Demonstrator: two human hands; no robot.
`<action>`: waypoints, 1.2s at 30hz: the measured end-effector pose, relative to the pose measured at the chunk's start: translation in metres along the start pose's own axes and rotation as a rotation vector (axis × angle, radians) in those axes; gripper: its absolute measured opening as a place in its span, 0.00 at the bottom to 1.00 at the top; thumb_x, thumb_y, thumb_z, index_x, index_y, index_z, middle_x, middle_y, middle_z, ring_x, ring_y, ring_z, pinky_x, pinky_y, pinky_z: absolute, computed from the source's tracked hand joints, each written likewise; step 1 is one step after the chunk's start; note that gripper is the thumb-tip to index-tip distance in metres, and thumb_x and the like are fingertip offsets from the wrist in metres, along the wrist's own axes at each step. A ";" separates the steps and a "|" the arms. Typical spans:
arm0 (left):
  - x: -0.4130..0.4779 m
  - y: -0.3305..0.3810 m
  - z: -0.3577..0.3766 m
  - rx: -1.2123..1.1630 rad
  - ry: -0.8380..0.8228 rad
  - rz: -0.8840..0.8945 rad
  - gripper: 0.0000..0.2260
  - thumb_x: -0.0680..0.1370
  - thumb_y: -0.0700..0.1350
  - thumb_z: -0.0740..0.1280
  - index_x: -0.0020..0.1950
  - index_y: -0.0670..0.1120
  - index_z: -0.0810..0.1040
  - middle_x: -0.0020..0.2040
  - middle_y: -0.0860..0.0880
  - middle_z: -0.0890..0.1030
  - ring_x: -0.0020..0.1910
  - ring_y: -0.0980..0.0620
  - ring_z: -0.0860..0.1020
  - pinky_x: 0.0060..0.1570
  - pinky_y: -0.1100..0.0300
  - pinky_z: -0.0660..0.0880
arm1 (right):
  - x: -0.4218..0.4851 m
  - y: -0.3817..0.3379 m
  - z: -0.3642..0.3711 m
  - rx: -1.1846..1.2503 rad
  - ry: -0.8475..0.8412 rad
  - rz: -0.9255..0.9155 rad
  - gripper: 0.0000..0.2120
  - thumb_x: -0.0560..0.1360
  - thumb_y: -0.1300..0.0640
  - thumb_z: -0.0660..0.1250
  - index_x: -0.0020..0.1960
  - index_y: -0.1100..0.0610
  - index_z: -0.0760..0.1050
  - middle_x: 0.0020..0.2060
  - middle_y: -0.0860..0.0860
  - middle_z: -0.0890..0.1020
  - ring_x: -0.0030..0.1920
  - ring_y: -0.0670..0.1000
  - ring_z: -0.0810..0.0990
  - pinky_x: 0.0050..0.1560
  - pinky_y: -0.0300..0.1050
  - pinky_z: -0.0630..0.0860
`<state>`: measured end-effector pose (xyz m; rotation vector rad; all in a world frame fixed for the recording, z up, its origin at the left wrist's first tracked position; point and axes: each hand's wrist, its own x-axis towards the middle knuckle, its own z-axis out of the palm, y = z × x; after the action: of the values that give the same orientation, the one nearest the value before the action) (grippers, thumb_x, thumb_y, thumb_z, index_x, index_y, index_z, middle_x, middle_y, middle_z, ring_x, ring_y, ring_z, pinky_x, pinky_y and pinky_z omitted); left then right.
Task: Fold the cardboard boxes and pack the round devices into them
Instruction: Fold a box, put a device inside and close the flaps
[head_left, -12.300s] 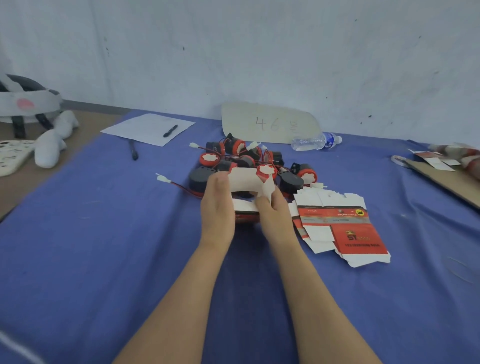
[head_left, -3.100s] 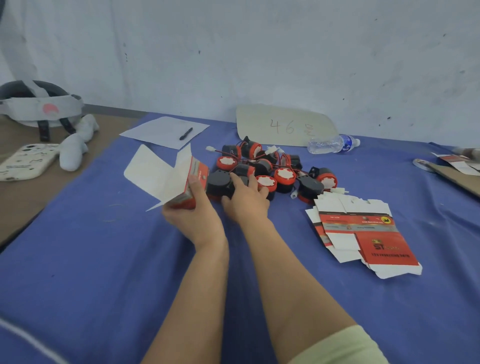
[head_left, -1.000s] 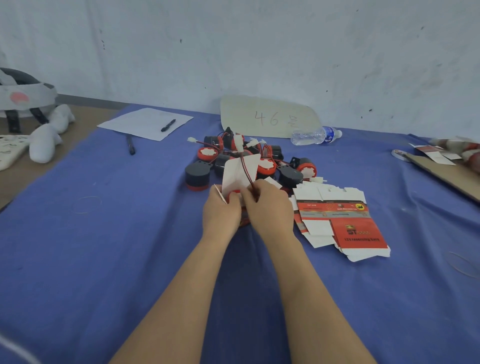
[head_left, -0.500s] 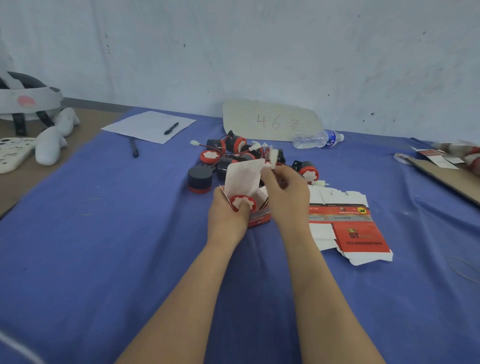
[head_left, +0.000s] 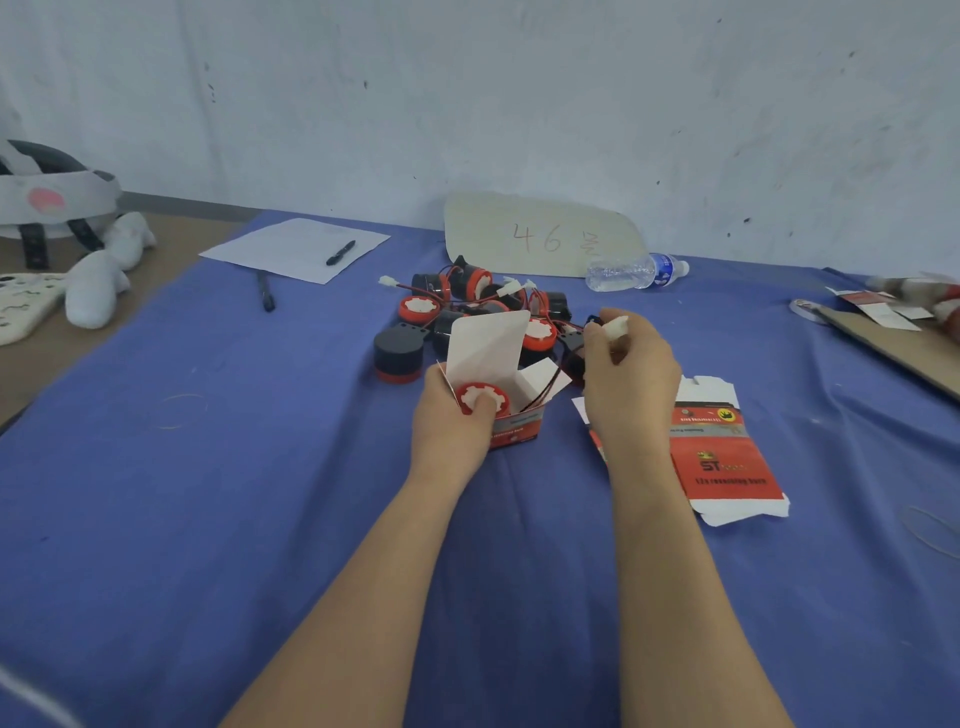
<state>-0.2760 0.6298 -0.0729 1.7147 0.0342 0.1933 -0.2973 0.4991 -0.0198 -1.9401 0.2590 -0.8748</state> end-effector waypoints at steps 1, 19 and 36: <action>0.000 0.000 0.000 0.004 0.004 0.002 0.13 0.78 0.42 0.65 0.57 0.52 0.64 0.54 0.55 0.72 0.51 0.56 0.72 0.32 0.71 0.67 | -0.001 0.000 0.002 0.031 0.018 0.016 0.03 0.79 0.57 0.62 0.49 0.51 0.74 0.36 0.44 0.78 0.35 0.42 0.76 0.35 0.28 0.71; -0.001 -0.003 0.000 0.046 0.004 0.058 0.12 0.78 0.41 0.64 0.56 0.52 0.64 0.53 0.54 0.72 0.51 0.55 0.72 0.36 0.72 0.67 | -0.008 0.016 0.017 -0.356 -0.266 -0.057 0.12 0.80 0.59 0.61 0.61 0.55 0.77 0.58 0.53 0.77 0.56 0.53 0.73 0.50 0.39 0.66; -0.003 -0.001 -0.002 0.078 0.008 0.091 0.11 0.78 0.42 0.65 0.55 0.51 0.65 0.49 0.55 0.72 0.39 0.61 0.71 0.29 0.77 0.68 | -0.018 0.005 0.023 -0.484 -0.364 -0.210 0.15 0.76 0.53 0.63 0.60 0.49 0.79 0.60 0.49 0.77 0.61 0.52 0.68 0.59 0.46 0.63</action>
<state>-0.2792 0.6313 -0.0742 1.7944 -0.0305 0.2690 -0.2938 0.5210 -0.0387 -2.5718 0.0501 -0.6061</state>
